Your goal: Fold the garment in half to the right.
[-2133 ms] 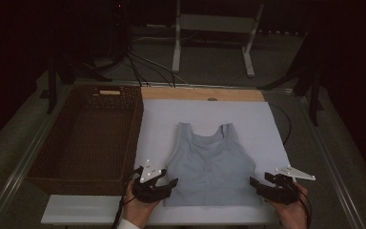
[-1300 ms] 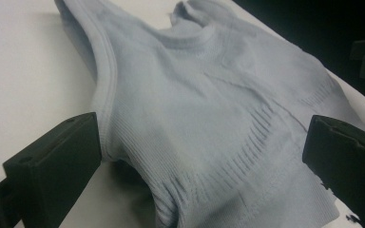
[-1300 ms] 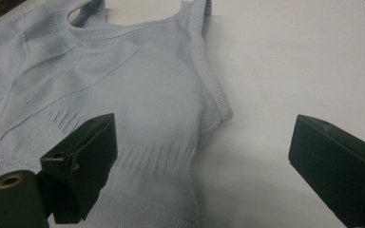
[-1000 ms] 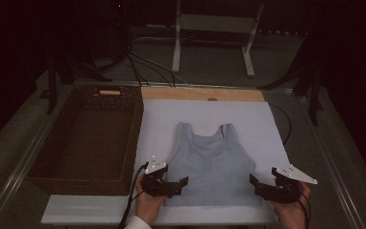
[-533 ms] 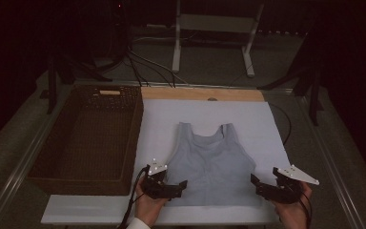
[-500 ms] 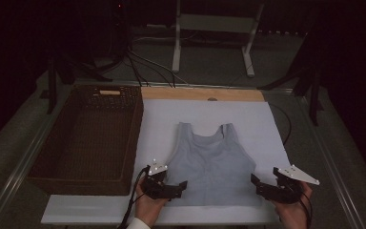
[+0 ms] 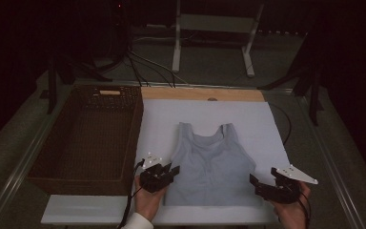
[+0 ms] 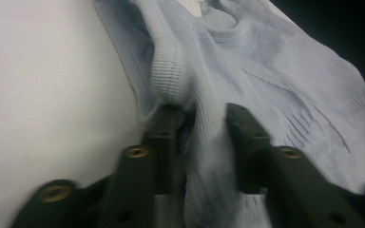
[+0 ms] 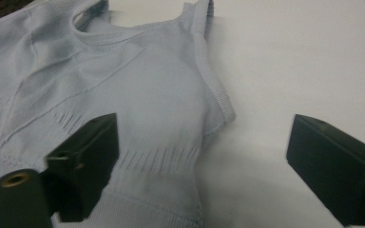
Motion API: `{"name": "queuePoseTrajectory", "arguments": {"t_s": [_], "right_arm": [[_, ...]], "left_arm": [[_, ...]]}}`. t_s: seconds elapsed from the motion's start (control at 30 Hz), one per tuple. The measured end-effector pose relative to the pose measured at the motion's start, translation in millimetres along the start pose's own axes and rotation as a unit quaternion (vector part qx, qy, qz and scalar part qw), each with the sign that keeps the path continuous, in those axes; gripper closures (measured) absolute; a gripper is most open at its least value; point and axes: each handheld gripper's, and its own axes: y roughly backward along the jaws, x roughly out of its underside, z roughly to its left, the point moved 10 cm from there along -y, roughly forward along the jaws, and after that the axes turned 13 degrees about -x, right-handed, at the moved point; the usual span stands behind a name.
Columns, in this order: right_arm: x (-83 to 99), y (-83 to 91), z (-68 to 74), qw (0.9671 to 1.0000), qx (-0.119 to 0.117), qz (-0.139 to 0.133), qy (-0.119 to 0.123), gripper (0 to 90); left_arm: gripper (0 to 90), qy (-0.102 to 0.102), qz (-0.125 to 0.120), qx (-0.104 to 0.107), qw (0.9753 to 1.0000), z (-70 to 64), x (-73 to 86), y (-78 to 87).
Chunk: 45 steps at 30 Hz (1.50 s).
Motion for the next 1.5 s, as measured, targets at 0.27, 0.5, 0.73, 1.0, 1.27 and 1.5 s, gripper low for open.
{"name": "queuePoseTrajectory", "arguments": {"t_s": [0.27, 0.5, 0.73, 1.0, 1.27, 1.5], "right_arm": [[0.0, 0.5, 0.1, 1.0, -0.001, -0.001, 0.001, 13.0], [0.0, 0.1, 0.4, 1.0, -0.002, -0.001, 0.002, 13.0], [-0.2, 0.4, 0.3, 1.0, -0.001, -0.001, 0.001, 13.1], [-0.4, 0.0, 0.8, 1.0, -0.002, -0.002, 0.0, 13.3], [-1.2, 0.5, 0.2, 1.0, -0.002, -0.006, -0.004, 13.4], [-1.3, 1.3, -0.3, 1.0, -0.004, -0.007, -0.005, 13.4]], "left_arm": [[82.6, -0.02, -0.001, -0.015, 0.9997, 0.3, -4.9, 7.1], [82.9, -0.014, -0.004, -0.051, 0.9986, 16.3, -12.4, 14.4], [83.7, 0.0, -0.011, -0.068, 0.9976, 24.4, -18.7, 21.7], [83.2, 0.001, 0.011, -0.064, 0.9979, 20.7, -17.0, 20.5], [83.0, 0.006, 0.008, -0.042, 0.9991, 7.0, -28.8, 22.9], [83.0, -0.006, 0.004, -0.016, 0.9998, -12.7, -41.2, 24.4]]}}
